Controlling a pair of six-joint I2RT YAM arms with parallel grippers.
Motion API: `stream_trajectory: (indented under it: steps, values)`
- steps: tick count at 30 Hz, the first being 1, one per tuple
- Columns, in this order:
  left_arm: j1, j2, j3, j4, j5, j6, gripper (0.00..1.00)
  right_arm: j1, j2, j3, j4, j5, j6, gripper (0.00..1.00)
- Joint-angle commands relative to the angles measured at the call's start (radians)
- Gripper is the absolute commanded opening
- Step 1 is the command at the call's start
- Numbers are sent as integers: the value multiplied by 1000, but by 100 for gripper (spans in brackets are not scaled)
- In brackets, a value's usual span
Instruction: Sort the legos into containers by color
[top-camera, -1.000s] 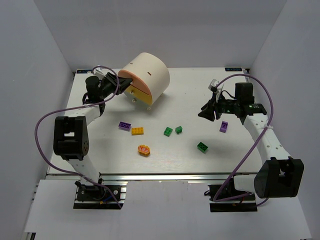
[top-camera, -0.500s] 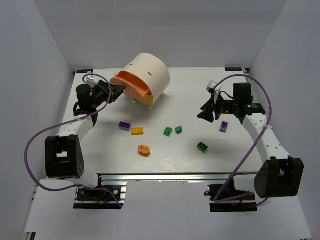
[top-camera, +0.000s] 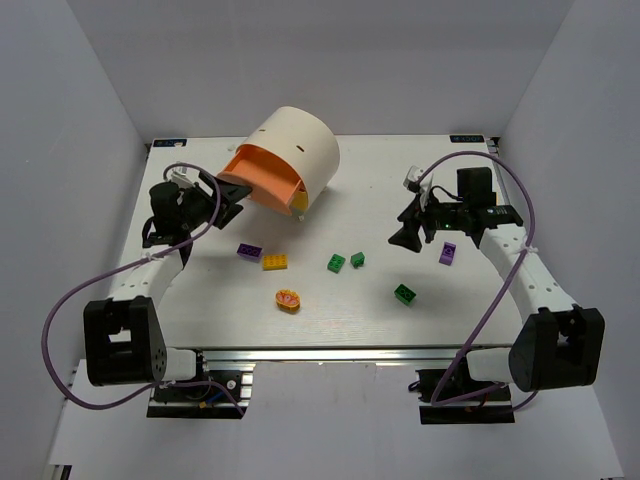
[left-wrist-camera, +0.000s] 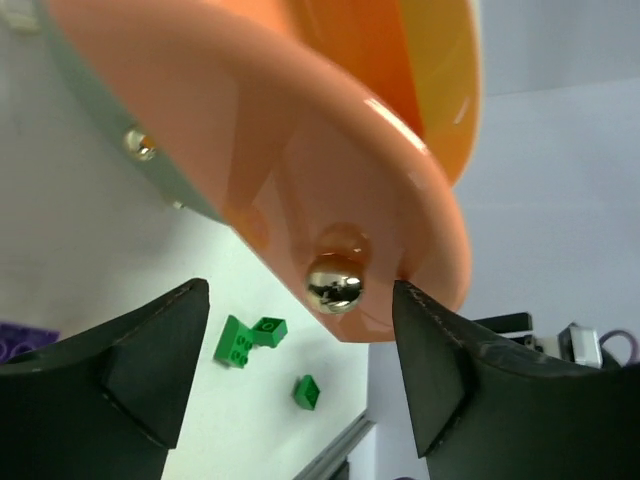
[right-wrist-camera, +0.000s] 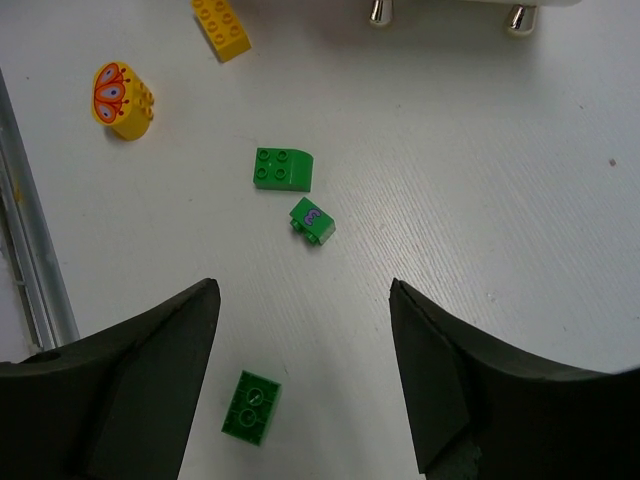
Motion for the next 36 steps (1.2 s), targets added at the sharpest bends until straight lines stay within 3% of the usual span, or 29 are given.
stream_trajectory:
  steps: [1, 4, 7, 10, 14, 15, 16, 17, 20, 26, 33, 36]
  values:
    - [7, -56, 15, -99, -30, 54, 85, 12, 7, -2, -12, -5, -32, 74]
    - [17, -80, 25, -142, -49, 73, 87, 24, 23, 4, -30, 6, -75, 78]
    - [26, -108, 58, -290, -87, 109, 87, 40, 63, 30, -45, 79, -92, 79]
    - [26, -164, 95, -443, -162, 169, 87, 38, 112, 49, 13, 218, 8, 79]
    - [26, -249, 134, -669, -314, 237, 84, 38, 133, 34, 109, 519, 158, 80]
    - [26, -264, 138, -703, -361, 243, 78, 34, 139, 36, 125, 571, 193, 80]
    - [26, -278, 135, -763, -375, 247, 75, 32, 150, 40, 126, 634, 230, 79]
    - [26, -302, 128, -785, -388, 246, 72, 34, 155, 46, 131, 803, 335, 78]
    - [26, -348, 92, -855, -421, 235, 68, 24, 173, 69, 62, 985, 453, 77]
    - [26, -428, -24, -875, -435, 192, 86, 6, 164, 24, -22, 1085, 612, 84]
    - [26, -464, -98, -838, -403, 159, 89, -32, 250, -6, 21, 1152, 735, 89]
    - [26, -448, -103, -840, -398, 159, 90, -54, 369, 70, -64, 1171, 817, 88]
